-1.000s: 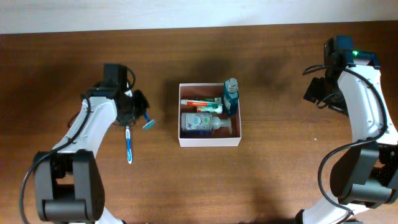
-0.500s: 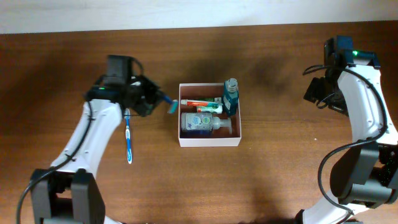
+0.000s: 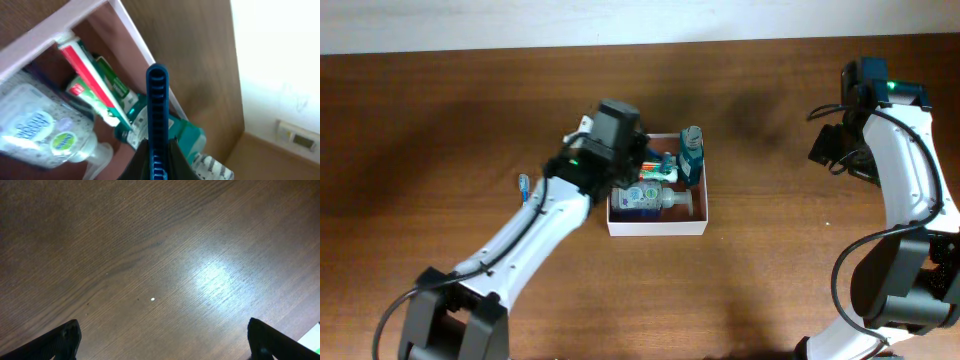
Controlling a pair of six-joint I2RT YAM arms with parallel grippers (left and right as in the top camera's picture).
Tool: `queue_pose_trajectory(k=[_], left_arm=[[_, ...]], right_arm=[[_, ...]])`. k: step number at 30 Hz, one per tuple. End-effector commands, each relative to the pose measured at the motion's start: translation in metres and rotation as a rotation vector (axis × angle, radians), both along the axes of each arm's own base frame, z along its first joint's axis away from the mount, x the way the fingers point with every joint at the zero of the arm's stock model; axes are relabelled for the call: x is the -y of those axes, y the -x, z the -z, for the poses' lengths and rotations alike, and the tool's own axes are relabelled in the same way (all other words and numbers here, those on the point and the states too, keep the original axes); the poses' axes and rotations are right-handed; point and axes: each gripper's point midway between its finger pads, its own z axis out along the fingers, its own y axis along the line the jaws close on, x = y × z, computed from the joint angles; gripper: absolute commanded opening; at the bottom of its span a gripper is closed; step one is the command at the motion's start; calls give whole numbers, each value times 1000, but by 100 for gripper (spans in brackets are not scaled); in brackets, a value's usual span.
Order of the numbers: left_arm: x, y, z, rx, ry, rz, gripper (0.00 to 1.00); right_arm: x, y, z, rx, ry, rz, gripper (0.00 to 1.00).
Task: Pack container
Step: 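Carry the comb into the pink box and lower it in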
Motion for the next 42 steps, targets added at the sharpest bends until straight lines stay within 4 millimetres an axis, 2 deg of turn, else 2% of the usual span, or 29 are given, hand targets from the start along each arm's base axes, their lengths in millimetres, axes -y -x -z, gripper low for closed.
queue_pose_trajectory(k=[1, 8, 16, 31, 34, 39, 42], left_arm=[[-6, -8, -22, 96, -42, -131, 1], [7, -4, -15, 96, -59, -110, 1], [22, -7, 20, 35, -41, -126, 1], [22, -9, 57, -17, -87, -136, 1], [22, -9, 63, -26, -95, -136, 6], [24, -13, 59, -9, -80, -138, 17], [24, -13, 60, -9, -81, -138, 18]], right_arm=[[3, 2, -2, 3, 12, 11, 99], [3, 2, -2, 3, 12, 11, 99], [3, 2, -2, 2, 12, 11, 99], [3, 2, -2, 3, 12, 11, 98], [3, 2, -2, 2, 12, 11, 99], [3, 2, -2, 3, 12, 11, 98], [3, 2, -2, 3, 12, 11, 99]])
